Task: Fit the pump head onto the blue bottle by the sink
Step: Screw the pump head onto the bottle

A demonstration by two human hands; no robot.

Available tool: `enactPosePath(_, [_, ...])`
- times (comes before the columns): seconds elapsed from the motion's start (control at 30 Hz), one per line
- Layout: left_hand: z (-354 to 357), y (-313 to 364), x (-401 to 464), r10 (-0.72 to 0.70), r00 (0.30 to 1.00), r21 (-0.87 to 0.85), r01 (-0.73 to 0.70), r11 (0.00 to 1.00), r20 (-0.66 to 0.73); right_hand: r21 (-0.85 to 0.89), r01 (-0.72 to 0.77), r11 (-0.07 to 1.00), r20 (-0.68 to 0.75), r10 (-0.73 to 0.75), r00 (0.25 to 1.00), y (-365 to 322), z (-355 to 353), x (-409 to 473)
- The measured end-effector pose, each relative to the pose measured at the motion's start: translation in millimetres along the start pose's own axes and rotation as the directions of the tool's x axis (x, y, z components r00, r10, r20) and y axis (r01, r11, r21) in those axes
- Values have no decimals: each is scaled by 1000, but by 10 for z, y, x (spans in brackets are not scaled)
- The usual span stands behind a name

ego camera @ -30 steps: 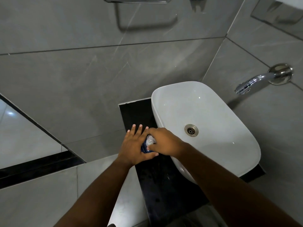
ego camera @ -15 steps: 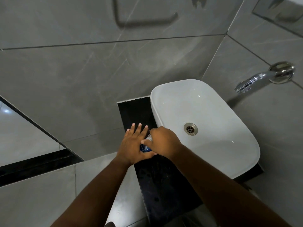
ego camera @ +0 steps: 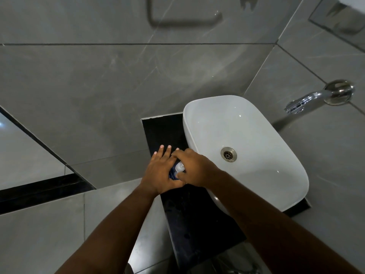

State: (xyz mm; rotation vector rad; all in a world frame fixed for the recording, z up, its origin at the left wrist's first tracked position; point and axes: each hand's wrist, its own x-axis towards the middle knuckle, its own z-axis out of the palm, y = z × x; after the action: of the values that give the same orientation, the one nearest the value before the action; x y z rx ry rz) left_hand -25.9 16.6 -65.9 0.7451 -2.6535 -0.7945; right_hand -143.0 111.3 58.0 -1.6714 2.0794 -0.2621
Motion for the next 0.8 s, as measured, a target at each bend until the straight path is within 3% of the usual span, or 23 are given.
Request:
enactPosePath(0.07, [9,-9,-4,-4,1000,15,4,1000,10,-63,-16,998,29,18,999,29,31,31])
enactPosePath(0.2, [14,-14,6,-12,1000,54,11,998,20,-78,-117,990,-75,112,991,54,48,37])
enactPosePath(0.33, [8,-7,9,0,1000,37,0,999,9,44,-19,999,-4,19,1000,113,-25,-9])
enactPosePath(0.47, [0,-1,2,-5,1000,60,4,998,14,-105,-47,993,73,55,996,147,-22,34])
enactPosePath(0.53, [-12,4,4,-3,1000,57,2,998,22,-131,-45,990,36,50,998,126,-11,3])
enactPosePath(0.63, [-20,14,3,0,1000,31,-1,1000,14,-28,24,999,-7,-24,1000,89,-11,-12])
enactPosePath(0.73, [-8,12,-3,-2,1000,32,2,1000,18,-34,-31,999,93,34,995,51,30,61])
enactPosePath(0.8, [-4,2,-1,-8,999,39,7,999,34,-78,-48,996,15,50,999,26,52,89])
